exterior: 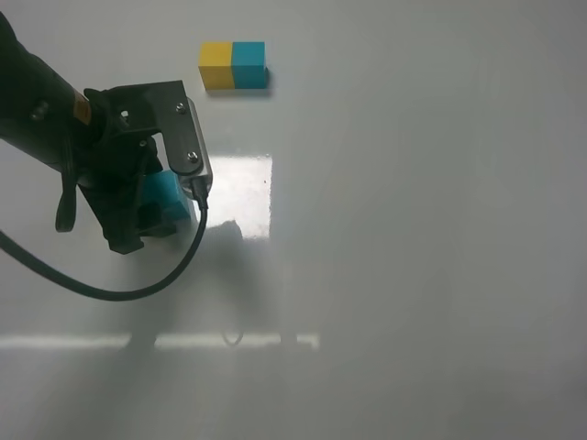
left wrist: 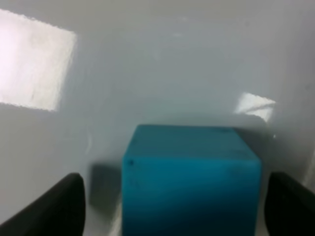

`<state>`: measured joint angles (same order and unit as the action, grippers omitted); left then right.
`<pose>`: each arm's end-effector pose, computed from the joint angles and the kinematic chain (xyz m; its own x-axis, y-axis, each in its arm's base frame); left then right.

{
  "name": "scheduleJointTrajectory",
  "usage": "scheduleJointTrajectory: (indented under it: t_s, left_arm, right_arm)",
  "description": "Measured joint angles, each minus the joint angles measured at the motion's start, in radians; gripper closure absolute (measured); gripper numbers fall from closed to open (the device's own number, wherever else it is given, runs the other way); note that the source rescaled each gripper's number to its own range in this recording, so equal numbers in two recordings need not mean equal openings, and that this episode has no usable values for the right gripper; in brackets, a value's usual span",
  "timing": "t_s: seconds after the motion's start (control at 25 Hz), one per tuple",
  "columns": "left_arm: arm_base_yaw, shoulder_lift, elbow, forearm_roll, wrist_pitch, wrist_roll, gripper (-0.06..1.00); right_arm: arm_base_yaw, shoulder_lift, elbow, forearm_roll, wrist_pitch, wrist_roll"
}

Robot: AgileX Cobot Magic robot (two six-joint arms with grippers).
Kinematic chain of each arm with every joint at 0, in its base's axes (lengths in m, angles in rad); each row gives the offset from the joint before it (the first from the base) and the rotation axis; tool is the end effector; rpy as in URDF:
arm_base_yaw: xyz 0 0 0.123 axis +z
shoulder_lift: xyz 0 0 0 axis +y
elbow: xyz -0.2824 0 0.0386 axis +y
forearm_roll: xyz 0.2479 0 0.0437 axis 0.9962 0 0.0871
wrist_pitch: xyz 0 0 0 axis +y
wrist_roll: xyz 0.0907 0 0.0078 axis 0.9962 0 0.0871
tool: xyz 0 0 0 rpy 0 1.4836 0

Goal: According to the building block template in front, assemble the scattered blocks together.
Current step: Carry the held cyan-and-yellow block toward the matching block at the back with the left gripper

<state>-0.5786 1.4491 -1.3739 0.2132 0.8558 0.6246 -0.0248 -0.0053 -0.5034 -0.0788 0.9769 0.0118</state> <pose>0.2716 -0.1600 0.3664 -0.1347 0.9051 -0.4034 0.7534 0.3580 0.5516 -0.0032 -0.0059 0.2852 -0.3730 -0.0230 -0.9276 0.0733 0.9958 -0.0542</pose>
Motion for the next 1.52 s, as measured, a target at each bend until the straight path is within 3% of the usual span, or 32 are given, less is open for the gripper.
scheduleJointTrajectory:
  t_s: [0.04, 0.08, 0.16, 0.2, 0.52, 0.84, 1.12, 1.52]
  left_arm:
    - [0.000, 0.000, 0.000, 0.000, 0.000, 0.000, 0.00]
    - [0.000, 0.000, 0.000, 0.000, 0.001, 0.000, 0.10]
    - [0.000, 0.000, 0.000, 0.000, 0.004, 0.000, 0.54]
    - [0.000, 0.000, 0.000, -0.002, 0.009, 0.000, 0.90]
    - [0.000, 0.004, -0.011, -0.004, 0.023, 0.002, 0.90]
    - [-0.073, 0.011, -0.157, -0.033, 0.120, 0.127, 0.90]
    - [-0.129, 0.022, -0.241, -0.007, 0.166, 0.225, 0.90]
    - [-0.130, 0.145, -0.248, 0.047, 0.155, 0.234, 0.90]
  right_arm:
    - [0.000, 0.000, 0.000, 0.000, 0.000, 0.000]
    - [0.000, 0.000, 0.000, 0.000, 0.000, 0.000]
    - [0.000, 0.000, 0.000, 0.000, 0.000, 0.000]
    - [0.000, 0.000, 0.000, 0.000, 0.000, 0.000]
    - [0.000, 0.000, 0.000, 0.000, 0.000, 0.000]
    - [0.000, 0.000, 0.000, 0.000, 0.000, 0.000]
    - [0.000, 0.000, 0.000, 0.000, 0.000, 0.000]
    - [0.000, 0.000, 0.000, 0.000, 0.000, 0.000]
